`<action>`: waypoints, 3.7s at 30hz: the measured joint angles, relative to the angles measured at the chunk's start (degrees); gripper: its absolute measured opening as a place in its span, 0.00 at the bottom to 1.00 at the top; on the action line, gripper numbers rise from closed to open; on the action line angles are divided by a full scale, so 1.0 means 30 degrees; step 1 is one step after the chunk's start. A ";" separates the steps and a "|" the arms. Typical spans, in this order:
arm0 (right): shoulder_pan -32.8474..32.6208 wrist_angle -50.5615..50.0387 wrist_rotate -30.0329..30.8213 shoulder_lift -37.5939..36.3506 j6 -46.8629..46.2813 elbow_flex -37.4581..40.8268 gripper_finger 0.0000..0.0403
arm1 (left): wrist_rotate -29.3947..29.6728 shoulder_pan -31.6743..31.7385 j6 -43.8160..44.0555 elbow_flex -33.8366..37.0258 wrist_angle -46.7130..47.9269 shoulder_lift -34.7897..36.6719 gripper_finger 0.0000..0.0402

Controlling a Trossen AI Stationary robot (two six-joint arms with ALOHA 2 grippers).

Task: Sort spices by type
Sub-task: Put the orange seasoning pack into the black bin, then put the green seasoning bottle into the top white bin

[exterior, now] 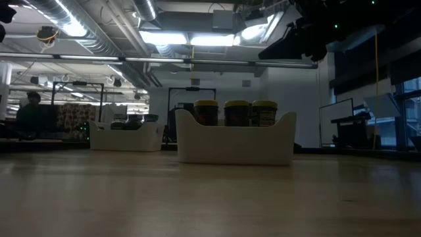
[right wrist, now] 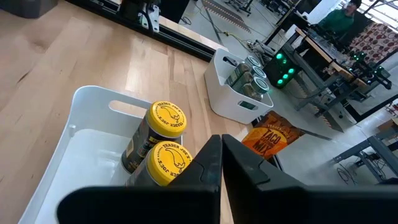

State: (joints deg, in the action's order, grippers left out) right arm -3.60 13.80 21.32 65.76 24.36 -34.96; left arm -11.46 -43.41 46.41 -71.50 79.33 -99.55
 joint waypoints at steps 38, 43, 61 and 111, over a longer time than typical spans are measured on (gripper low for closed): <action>-0.0005 -0.0007 0.0000 0.0000 -0.0015 -0.0001 0.03 | -0.0506 0.1928 0.0873 -0.2110 0.3230 0.0587 0.43; -0.0007 -0.0007 0.0000 0.0000 -0.0015 -0.0006 0.03 | 0.1483 0.3025 0.1522 -0.2574 0.3260 0.1955 0.43; -0.0007 -0.0007 0.0007 0.0000 -0.0015 -0.0005 0.03 | 1.0051 0.6516 -0.3445 -0.2594 -0.4147 0.5920 0.43; -0.4357 -2.0854 0.0983 -0.1583 -1.4002 -1.0128 0.03 | 0.8160 1.7009 -2.1203 0.8145 -3.4122 0.5894 0.43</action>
State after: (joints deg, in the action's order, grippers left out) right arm -16.67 -48.76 24.27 61.01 -17.65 -65.35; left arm 13.02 7.62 -17.20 -47.07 -23.03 -81.87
